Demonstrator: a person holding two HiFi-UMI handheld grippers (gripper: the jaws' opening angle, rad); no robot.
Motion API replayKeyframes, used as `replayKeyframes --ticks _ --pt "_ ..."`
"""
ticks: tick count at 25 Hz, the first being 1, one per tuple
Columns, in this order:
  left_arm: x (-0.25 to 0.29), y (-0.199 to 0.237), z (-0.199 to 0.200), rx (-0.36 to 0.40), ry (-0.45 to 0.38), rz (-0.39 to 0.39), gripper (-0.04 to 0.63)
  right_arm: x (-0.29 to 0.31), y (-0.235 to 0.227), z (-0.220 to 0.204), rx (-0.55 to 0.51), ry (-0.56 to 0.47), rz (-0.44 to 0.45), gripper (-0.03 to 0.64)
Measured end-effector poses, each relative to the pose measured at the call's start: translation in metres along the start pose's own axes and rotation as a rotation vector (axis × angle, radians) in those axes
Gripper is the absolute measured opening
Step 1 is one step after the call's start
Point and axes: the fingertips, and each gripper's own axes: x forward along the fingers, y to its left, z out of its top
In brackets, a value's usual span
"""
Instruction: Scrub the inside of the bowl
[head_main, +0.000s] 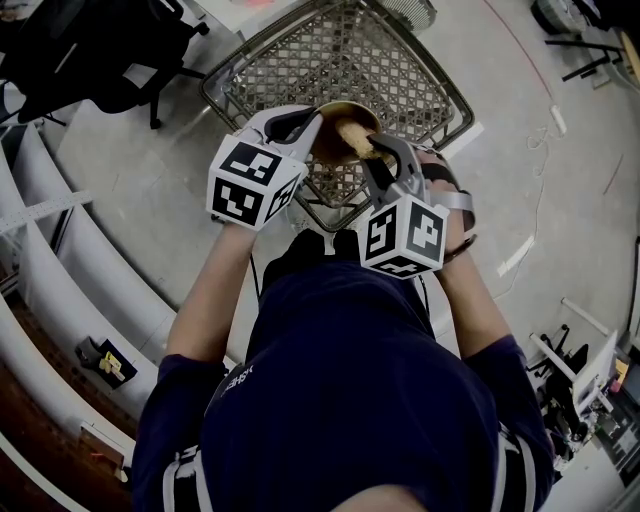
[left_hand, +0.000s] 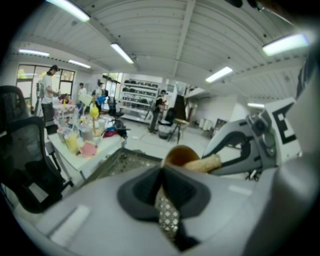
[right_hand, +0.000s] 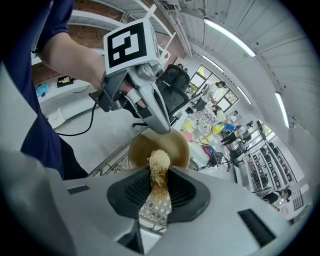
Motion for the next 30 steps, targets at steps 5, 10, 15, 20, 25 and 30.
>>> replayKeyframes --ticks 5,10,15,20,25,30 --pt "0.000 0.001 0.001 0.003 -0.002 0.003 0.015 0.001 0.003 0.001 -0.004 -0.005 0.008 0.077" --pt "0.001 0.002 0.002 0.004 -0.002 0.006 0.015 0.002 0.005 0.002 -0.010 -0.010 0.020 0.077" --pt "0.002 0.002 0.005 0.005 -0.006 0.005 0.014 0.004 0.010 0.006 -0.020 -0.016 0.037 0.077" --pt "0.004 0.001 0.007 0.006 -0.011 0.005 0.015 0.009 0.011 0.012 -0.032 -0.027 0.042 0.077" --pt "0.003 -0.005 0.008 0.005 -0.013 0.002 0.015 0.009 0.007 0.018 -0.039 -0.034 0.032 0.077" --pt "0.001 -0.006 0.001 0.003 -0.008 -0.001 0.015 0.010 0.006 0.022 -0.035 -0.038 0.022 0.077"
